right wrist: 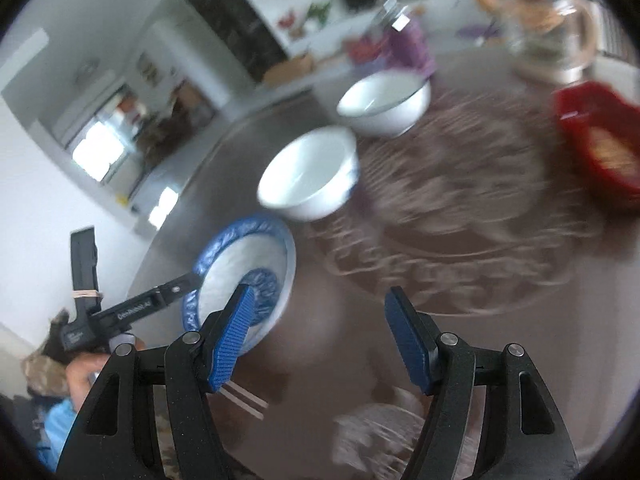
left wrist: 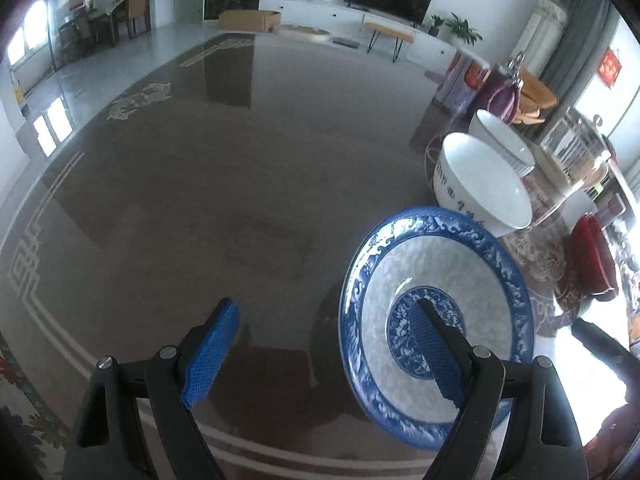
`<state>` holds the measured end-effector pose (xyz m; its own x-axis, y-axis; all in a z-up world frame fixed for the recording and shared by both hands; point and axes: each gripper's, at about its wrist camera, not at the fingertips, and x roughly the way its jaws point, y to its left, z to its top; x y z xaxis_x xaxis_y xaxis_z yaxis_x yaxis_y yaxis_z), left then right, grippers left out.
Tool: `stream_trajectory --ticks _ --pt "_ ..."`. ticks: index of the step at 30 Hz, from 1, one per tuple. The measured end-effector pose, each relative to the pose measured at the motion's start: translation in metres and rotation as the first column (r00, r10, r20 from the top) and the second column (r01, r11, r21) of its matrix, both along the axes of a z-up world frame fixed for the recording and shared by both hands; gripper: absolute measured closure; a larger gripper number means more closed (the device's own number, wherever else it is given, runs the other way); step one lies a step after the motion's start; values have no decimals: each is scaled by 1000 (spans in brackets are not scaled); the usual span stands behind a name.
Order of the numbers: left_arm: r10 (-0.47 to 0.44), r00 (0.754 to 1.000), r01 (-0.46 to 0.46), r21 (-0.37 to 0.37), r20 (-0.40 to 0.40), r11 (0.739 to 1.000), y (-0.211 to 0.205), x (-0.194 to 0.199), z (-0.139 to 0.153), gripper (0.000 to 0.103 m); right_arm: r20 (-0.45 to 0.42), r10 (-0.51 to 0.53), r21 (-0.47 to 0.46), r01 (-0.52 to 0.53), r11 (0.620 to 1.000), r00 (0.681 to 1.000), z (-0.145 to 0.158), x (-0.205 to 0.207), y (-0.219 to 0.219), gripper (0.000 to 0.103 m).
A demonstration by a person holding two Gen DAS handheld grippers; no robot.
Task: Organize plates and bowls
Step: 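Grip the blue-and-white plate rim with the left gripper while the right gripper grips it, then carry the blue-and-white plate beside the red plates and open both grippers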
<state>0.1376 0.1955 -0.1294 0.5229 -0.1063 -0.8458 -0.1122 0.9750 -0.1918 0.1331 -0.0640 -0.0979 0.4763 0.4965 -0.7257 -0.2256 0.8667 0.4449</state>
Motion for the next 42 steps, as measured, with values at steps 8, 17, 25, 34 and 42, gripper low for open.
stream_trajectory --ticks 8,17,25,34,42 --pt "-58 997 57 -17 -41 998 -15 11 -14 49 -122 29 -2 -29 1000 992 -45 29 42 59" --pt "-79 996 77 -69 -31 995 -20 10 -19 78 -120 58 -22 -61 998 991 -53 31 59 88" --pt "-121 993 121 -78 2 990 -41 -6 -1 84 -108 13 16 -11 1000 994 -42 12 32 88" --pt "-254 967 255 -134 26 958 -114 -11 10 83 -64 -123 35 126 991 990 -20 -9 -37 88" --pt "-374 927 374 -166 28 913 -206 15 5 83 -43 -318 21 319 947 947 -20 -18 -121 88"
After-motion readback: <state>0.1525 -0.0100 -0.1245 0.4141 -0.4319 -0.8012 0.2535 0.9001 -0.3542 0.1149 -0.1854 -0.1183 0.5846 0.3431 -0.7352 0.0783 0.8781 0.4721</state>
